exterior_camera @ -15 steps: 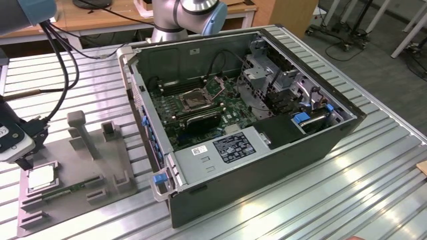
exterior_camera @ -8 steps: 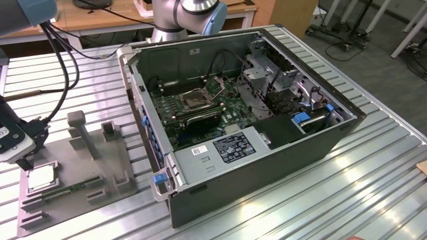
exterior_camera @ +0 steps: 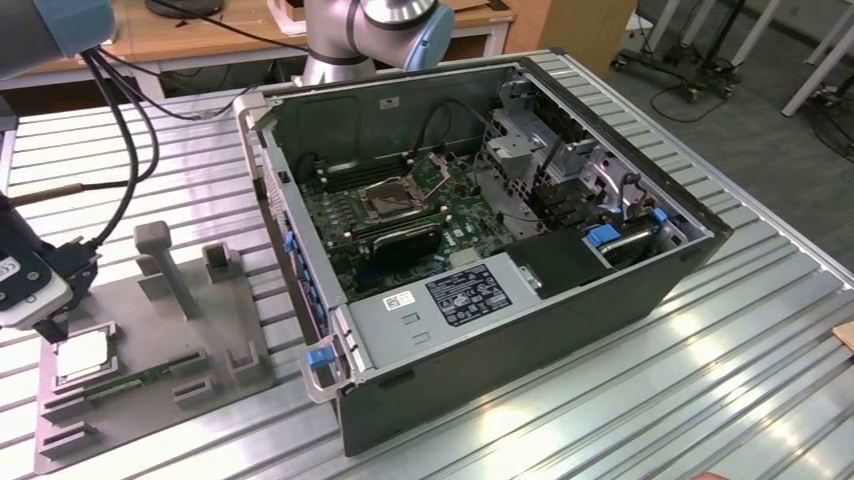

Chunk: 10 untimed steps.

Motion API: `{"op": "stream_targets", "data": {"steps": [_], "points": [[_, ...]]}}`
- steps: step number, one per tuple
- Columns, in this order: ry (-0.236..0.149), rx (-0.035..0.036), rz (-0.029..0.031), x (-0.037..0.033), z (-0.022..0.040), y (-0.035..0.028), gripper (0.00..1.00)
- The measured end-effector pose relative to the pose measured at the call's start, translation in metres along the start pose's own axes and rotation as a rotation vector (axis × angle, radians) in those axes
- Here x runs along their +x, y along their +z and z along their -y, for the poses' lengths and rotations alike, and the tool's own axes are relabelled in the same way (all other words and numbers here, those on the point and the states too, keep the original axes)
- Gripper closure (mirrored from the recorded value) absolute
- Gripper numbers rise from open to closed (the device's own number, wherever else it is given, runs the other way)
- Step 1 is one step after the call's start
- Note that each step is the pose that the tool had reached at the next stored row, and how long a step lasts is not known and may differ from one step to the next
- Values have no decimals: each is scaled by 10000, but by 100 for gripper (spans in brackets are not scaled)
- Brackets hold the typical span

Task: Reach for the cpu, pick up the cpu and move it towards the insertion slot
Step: 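Pick up the cpu and move it towards the insertion slot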

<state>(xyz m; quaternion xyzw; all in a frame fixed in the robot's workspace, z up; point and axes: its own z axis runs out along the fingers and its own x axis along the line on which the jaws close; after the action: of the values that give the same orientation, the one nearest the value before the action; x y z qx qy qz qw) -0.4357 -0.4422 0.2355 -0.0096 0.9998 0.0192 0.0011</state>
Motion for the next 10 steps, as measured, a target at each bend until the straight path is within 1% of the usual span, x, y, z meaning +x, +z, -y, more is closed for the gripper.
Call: {"op": "stream_targets", "data": {"steps": [7, 10], "points": [[-1, 2, 69, 5, 10, 79, 89], [-3, 1, 92, 4, 14, 103, 89]]}}
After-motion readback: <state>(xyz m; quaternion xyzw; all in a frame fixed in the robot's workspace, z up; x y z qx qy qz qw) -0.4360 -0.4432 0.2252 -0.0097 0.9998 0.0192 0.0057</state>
